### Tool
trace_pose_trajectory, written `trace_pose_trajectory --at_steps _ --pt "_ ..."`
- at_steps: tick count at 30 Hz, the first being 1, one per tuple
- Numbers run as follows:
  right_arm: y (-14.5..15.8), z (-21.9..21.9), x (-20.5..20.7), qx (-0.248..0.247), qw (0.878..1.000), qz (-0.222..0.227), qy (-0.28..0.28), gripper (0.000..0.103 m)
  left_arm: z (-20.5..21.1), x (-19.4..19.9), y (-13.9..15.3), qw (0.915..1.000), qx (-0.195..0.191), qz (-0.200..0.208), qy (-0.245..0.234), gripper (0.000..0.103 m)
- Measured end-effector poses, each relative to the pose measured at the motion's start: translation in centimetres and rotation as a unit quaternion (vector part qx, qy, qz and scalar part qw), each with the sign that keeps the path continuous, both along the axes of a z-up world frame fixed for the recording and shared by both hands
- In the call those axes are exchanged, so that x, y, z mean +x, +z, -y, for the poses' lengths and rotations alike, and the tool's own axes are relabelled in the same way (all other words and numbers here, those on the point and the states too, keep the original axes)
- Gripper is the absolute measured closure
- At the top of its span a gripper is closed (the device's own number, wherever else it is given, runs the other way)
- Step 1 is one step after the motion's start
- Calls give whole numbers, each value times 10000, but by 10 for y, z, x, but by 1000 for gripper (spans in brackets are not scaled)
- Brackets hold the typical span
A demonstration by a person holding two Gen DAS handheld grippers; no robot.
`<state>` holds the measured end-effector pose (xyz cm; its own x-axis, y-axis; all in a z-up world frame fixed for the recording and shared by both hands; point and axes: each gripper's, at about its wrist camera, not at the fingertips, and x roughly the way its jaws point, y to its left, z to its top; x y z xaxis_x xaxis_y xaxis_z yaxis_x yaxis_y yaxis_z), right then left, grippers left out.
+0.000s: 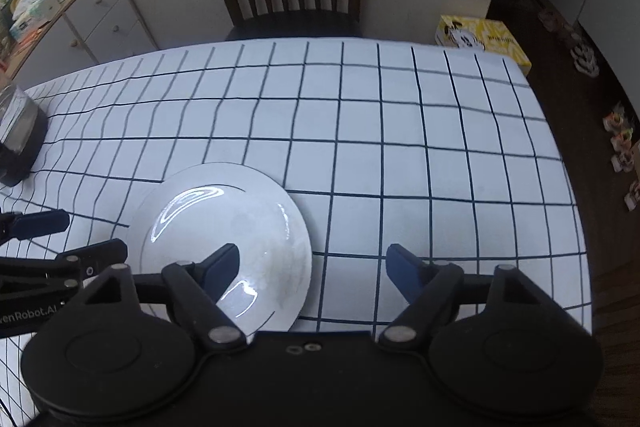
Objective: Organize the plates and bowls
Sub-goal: 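Move both grippers over the pink bear plate and close them on the small white plate rim, then lift the small white plate with both grippers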
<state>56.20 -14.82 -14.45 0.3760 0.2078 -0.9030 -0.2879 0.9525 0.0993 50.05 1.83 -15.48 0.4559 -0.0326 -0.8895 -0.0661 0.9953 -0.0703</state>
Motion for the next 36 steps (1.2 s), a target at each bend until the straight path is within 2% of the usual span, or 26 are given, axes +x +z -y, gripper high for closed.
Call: trace_pose_trajectory --at_steps 2,4,6,8,12,13,21,25,36 --pt "-6 2 4 4 10000 -66 -60 28 -3 5 -7 9997 -179 -125 71 41" --pt "-11 5 8 49 9998 -170 -104 32 -6 8 -13 9993 -288 -194 129 41" --pt "-15 6 10 96 9995 -271 -118 37 -7 10 -17 9989 -379 -261 134 47" --pt "-19 7 11 151 9992 -353 -111 46 -8 11 -21 9982 -471 -324 166 58" --pt "-23 9 13 255 9985 -469 -122 54 -11 12 -25 9968 -653 -402 229 65" --pt "-24 10 13 286 9983 -500 -109 58 -12 13 -27 9963 -705 -429 251 69" --pt "-30 17 13 628 9952 -746 -116 80 -22 9 -31 9937 -911 -479 447 77" --pt "-31 19 12 803 9936 -789 -88 90 -24 7 -31 9925 -1017 -458 492 89" --pt "-26 16 2 765 9948 -649 -161 91 -18 -1 -20 9946 -826 -288 549 91"
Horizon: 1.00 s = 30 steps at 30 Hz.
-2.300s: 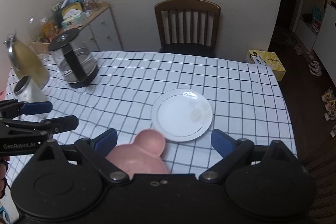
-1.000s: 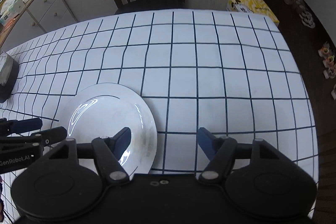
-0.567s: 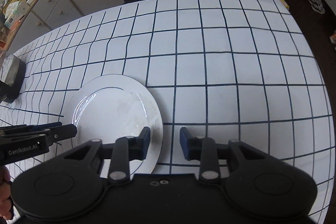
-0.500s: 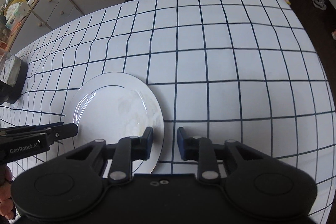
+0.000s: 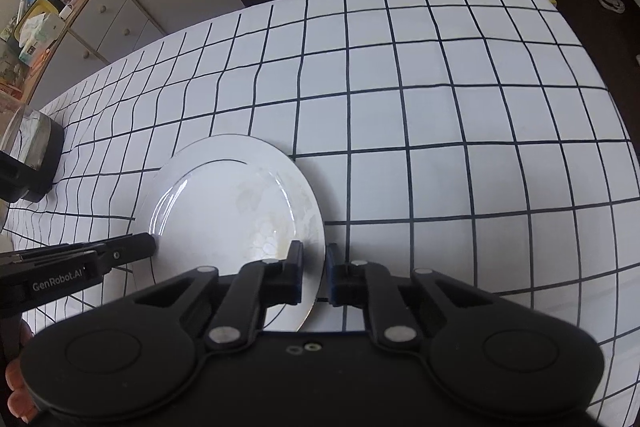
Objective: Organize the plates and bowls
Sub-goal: 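Lift the small white plate with both grippers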
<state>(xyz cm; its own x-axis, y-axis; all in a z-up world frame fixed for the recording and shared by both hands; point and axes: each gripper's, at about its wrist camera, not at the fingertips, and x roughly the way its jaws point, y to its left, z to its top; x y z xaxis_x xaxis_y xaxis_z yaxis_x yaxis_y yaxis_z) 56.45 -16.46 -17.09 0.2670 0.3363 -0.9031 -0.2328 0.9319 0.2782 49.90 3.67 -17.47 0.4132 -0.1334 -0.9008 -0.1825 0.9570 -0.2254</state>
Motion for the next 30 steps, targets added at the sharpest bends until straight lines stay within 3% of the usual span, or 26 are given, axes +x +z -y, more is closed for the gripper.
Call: trace_pose_trajectory --at_steps 14,30 --pt "51 -8 -15 77 9987 490 -101 92 -9 -19 53 9993 65 368 13 91" --pt "109 -21 -117 133 9969 771 -84 93 -19 -134 113 9984 174 530 7 91"
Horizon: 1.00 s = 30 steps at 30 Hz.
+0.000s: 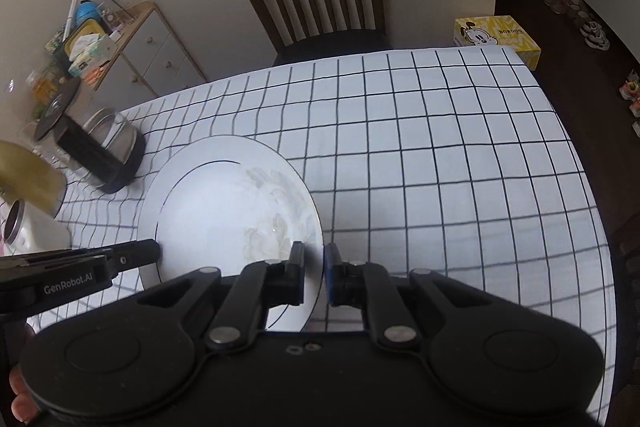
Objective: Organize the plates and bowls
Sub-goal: 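Lift the small white plate with both grippers, then carry the small floral white plate over the large white plate and lower it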
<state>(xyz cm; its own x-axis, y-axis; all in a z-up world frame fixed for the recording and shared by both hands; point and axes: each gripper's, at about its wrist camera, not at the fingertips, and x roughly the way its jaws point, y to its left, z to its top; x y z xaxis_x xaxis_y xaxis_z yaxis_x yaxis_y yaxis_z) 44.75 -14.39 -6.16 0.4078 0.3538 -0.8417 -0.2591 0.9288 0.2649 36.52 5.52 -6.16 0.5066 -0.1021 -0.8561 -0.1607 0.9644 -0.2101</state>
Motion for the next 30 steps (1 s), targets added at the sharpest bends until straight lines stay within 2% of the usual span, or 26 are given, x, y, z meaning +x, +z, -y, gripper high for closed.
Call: trace_pose_trajectory --at_steps 8,16,23,30 --pt "19 -16 -74 -65 9997 162 164 93 -10 -80 15 9999 66 98 107 91" --pt "23 -36 -144 -21 9991 144 393 93 -31 -163 19 9994 58 119 308 91" --pt "14 -57 -194 11 9981 9 620 93 -52 -220 6 9985 -3 -25 540 91" --pt "-11 -79 -230 -39 9964 -235 809 93 -71 -262 -19 9973 -15 -251 687 91"
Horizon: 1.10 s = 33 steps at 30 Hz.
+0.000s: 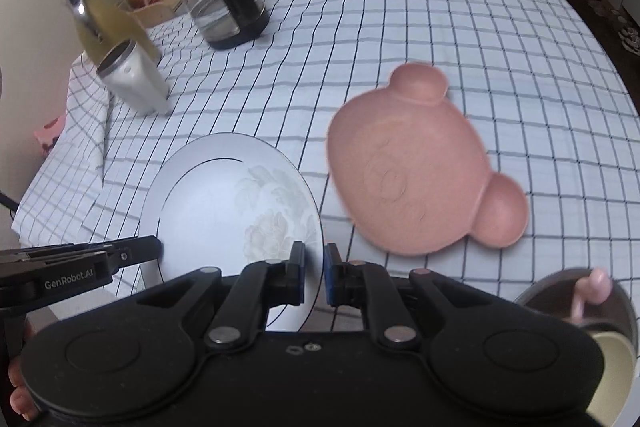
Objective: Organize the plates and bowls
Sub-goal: 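Carry the small floral white plate over the large white plate and lower it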
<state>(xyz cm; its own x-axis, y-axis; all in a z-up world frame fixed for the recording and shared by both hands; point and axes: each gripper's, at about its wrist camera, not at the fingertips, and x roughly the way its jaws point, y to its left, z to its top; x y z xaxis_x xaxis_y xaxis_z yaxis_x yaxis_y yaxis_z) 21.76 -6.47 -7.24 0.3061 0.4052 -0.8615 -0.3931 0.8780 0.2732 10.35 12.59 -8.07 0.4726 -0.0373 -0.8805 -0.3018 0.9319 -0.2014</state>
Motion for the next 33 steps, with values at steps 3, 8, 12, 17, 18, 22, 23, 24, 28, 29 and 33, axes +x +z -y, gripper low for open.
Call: trace_pose_trajectory --at_steps 3,8,12,17,18,22,23,24,28,29,33 --pt "-11 -8 -11 -28 9999 -116 58 93 -5 -15 -11 9999 -22 -117 54 91" --pt "-31 -18 -27 -118 9993 -328 147 93 -12 -30 -29 9994 -78 -311 120 91" --pt "-42 -24 -32 -166 9988 -425 184 93 -15 -37 -37 9991 -86 -387 169 91" --pt "-51 -33 -37 -276 9982 -471 249 93 -21 -39 -48 9985 -144 -492 205 91" --pt "-53 -35 -38 -306 9980 -481 266 93 -22 -39 -51 9983 -143 -517 228 91" --pt "-60 -40 -39 -346 9975 -542 309 93 -24 -40 -57 9979 -124 -582 254 91" --pt "-61 -41 -39 -354 9974 -548 322 93 -24 -39 -59 9979 -112 -592 251 91" --pt "-63 -42 -39 -360 9972 -562 332 93 -24 -39 -60 9978 -101 -604 253 91" --pt "-67 -45 -39 -405 9967 -599 366 93 -25 -36 -64 9977 -36 -636 251 91" --pt "-68 -46 -39 -406 9966 -607 376 93 -25 -36 -65 9976 -10 -641 247 91" --pt "-71 -46 -35 -298 9961 -737 379 94 -28 -35 -68 9974 41 -678 245 91"
